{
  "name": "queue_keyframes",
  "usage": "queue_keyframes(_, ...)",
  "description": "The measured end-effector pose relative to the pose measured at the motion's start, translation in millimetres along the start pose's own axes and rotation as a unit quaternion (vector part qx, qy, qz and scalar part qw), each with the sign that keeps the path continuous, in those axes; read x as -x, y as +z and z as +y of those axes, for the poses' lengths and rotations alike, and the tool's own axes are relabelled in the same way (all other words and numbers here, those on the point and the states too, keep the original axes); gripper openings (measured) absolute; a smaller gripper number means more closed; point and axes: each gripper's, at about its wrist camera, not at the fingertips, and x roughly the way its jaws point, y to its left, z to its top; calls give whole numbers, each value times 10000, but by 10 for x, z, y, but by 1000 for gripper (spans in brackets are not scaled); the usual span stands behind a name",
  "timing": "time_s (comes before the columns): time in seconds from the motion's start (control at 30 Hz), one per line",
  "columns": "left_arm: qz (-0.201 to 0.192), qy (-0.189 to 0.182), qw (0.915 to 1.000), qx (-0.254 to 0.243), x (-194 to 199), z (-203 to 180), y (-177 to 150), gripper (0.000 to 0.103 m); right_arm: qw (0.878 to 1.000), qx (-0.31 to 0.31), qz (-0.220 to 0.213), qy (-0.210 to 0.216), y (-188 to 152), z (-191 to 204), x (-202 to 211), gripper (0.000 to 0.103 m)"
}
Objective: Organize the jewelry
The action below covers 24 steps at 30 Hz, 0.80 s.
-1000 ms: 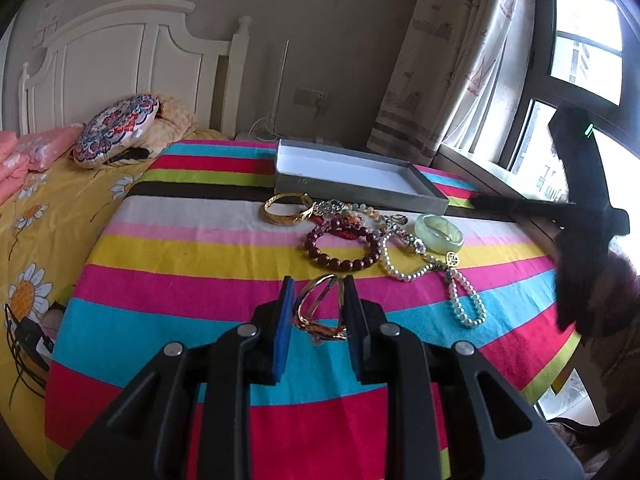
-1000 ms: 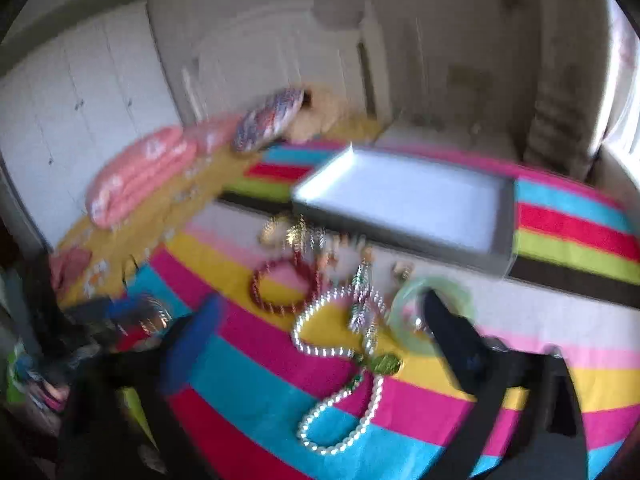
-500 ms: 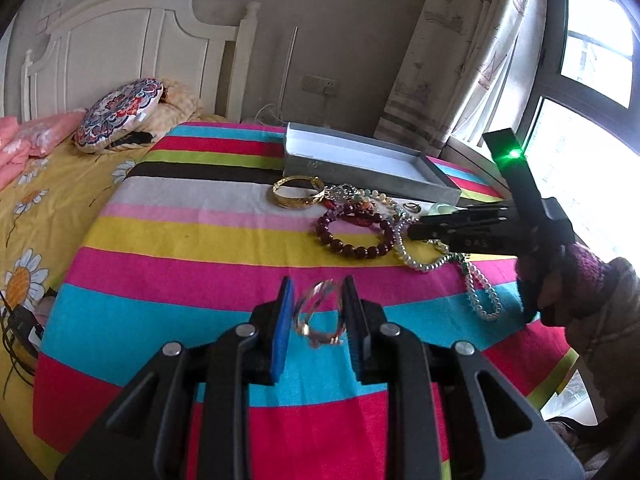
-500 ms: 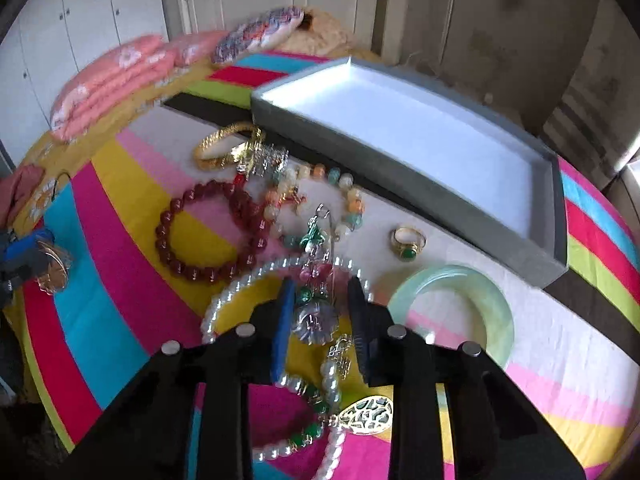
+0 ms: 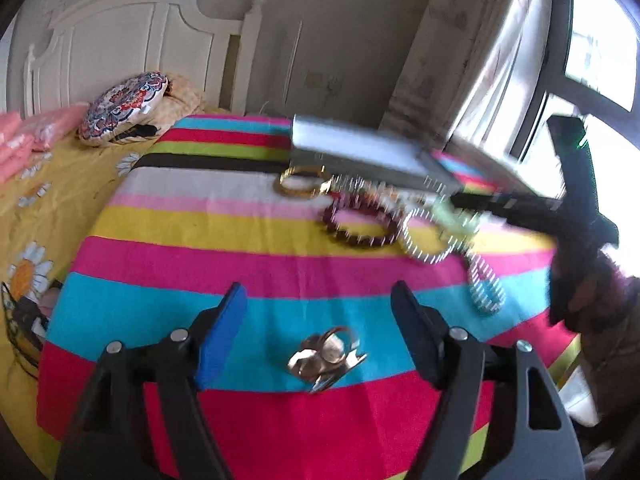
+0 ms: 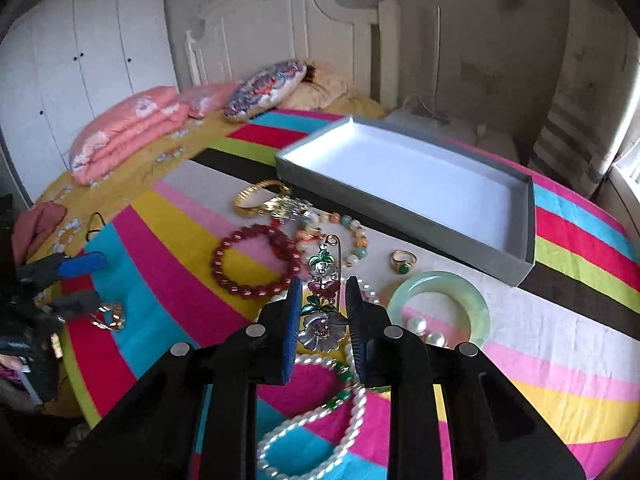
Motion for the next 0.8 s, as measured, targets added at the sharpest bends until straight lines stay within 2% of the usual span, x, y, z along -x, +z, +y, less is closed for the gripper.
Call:
queue_keyframes(0.1,251,172,9995,-92,-117,-12,-82,73,9998,-46,-127,119,-51,75,113,24)
queue_keyframes(0.17,410,149,9990,-125,-167,-6,-148,72,9997,-62,-171,162,-80,103,168,24)
queue_keyframes(0.23,399,199,9987,-256,-144,-43,-218,71,9996,-87,-191,206,-117,125,211,24)
queue_keyframes(0.3,343,333,9979,-427,-131,-86,-280,60,9995,-108,-217,221,-132,134,233,24)
queue_keyframes(0.33,308,422,9972,-539,-135,-113,-296,39,9994,-118,-221,235,-137,139,234,24)
queue_keyframes(0.37,281,502,9964,-619,-151,-129,-293,40,9994,-123,-219,250,-137,142,232,24)
queue_keyframes(0.47,220,237,9984,-454,-166,-122,-208,39,9993,-79,-264,264,-114,174,263,24)
queue_keyframes(0.63,-164,98,9979,-620,-103,-210,237,39,9984,-1,-531,208,100,140,384,24)
queue_keyframes(0.8,-404,-75,9929,-1114,-238,-421,921,39,9975,81,-699,51,392,-32,369,24)
